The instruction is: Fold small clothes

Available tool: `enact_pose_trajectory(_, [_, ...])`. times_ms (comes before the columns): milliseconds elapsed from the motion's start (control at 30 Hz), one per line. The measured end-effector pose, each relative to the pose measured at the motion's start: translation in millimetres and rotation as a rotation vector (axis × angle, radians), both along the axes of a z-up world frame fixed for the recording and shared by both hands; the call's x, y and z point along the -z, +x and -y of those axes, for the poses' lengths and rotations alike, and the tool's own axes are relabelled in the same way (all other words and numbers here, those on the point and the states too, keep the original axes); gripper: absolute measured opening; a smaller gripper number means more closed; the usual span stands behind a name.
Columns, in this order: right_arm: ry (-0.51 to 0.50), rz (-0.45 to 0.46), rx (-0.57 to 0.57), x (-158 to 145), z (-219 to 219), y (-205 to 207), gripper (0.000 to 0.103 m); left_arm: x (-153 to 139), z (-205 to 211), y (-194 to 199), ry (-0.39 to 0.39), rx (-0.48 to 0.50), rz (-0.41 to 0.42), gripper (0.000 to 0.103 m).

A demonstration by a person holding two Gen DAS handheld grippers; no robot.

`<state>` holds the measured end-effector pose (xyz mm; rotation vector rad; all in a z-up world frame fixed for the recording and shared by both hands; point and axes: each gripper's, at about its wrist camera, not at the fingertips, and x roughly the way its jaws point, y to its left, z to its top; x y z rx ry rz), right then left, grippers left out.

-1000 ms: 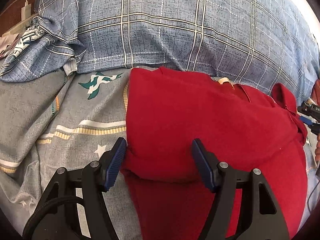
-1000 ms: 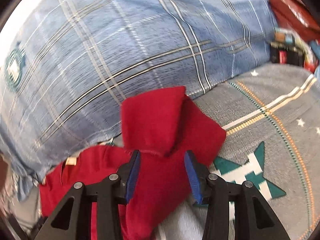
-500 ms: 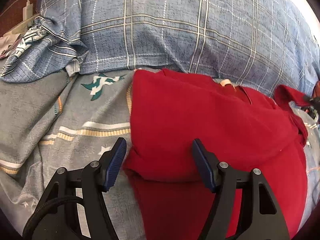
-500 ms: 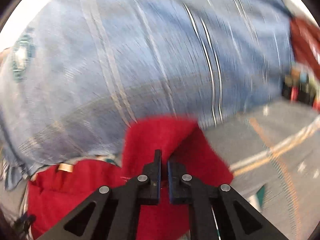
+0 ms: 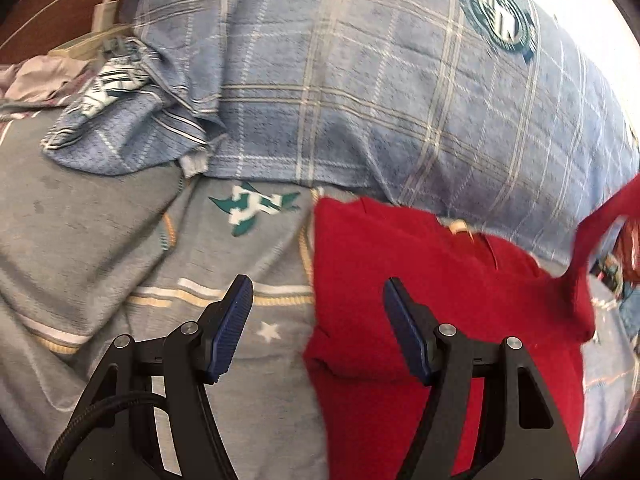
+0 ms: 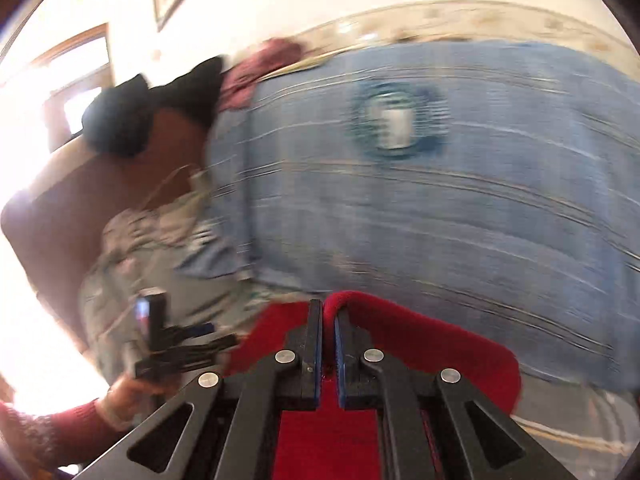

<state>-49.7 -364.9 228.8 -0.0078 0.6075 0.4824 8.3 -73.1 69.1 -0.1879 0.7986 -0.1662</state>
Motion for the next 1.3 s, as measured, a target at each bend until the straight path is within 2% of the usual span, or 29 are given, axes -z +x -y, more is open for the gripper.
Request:
enact_pose_trajectory(133, [-0.028, -0.115, -0.082, 37.7, -55.4, 45.3, 0.004, -3.1, -14.2, 0.6, -0.032, -0.028, -0.001, 0.068])
enact_pose_trajectory(167, [-0.048, -0.156, -0.084, 58.9, -72.3, 62.6, 0.004, -3.6, -15.9, 0.8, -0.036, -0.027, -0.001, 0.068])
enact_pose_trajectory(333, [-0.056, -0.345, -0.058, 155.3, -114.1, 117.3, 0.004, -2.7, -14.8, 2.4, -0.045, -0.007, -0.003, 0.068])
enact_pose_trajectory(433, [-0.055, -0.412, -0.022, 188.2, -124.7, 132.2, 0.006, -2.1, -9.5, 3.6, -0.057, 0.026, -0.006, 0.068])
enact_pose_trajectory(467, [-0.049, -0.435, -0.012, 196.5, -125.9, 134.6, 0.013, -2.2, -8.4, 3.8, -0.070, 0.038, -0.008, 0.068])
enact_pose_trajectory(500, [-0.034, -0.444, -0.010, 194.9, -120.9, 130.1, 0.029, -2.2, -7.4, 3.9, -0.086, 0.051, -0.012, 0.068])
enact_pose_trajectory(533, [-0.020, -0.441, -0.009, 193.3, -117.1, 127.0, 0.039, -2.1, -6.6, 4.2, -0.096, 0.060, -0.014, 0.068])
enact_pose_trajectory(567, [0.016, -0.418, -0.006, 186.4, -109.7, 119.7, 0.059, -1.9, -5.2, 4.5, -0.102, 0.069, -0.016, 0.068])
enact_pose_trajectory(600, [0.048, -0.390, 0.001, 176.4, -100.8, 110.8, 0.067, -1.1, -2.7, 4.8, -0.101, 0.080, -0.020, 0.068])
enact_pose_trajectory(767, [0.108, -0.293, 0.079, 144.7, -49.2, 65.4, 0.067, 11.7, 11.6, 10.1, -0.060, 0.121, -0.062, 0.068])
enact_pose_trajectory(933, [0.082, -0.237, 0.211, 135.2, 7.8, 16.1, 0.067, 19.5, 26.4, 11.5, -0.045, 0.150, -0.057, 0.068])
enact_pose_trajectory(1067, [0.033, -0.228, 0.298, 136.7, 49.6, -22.4, 0.067, 18.3, 38.6, 15.6, -0.034, 0.168, -0.044, 0.068])
enact_pose_trajectory(1167, [0.048, -0.238, 0.332, 139.6, 72.9, -38.8, 0.067, 19.0, 49.6, 29.1, -0.037, 0.173, -0.059, 0.068])
enact_pose_trajectory(1300, [0.072, -0.249, 0.377, 146.3, 92.1, -50.8, 0.067, 23.6, 71.7, 46.4, 0.032, 0.200, -0.088, 0.060])
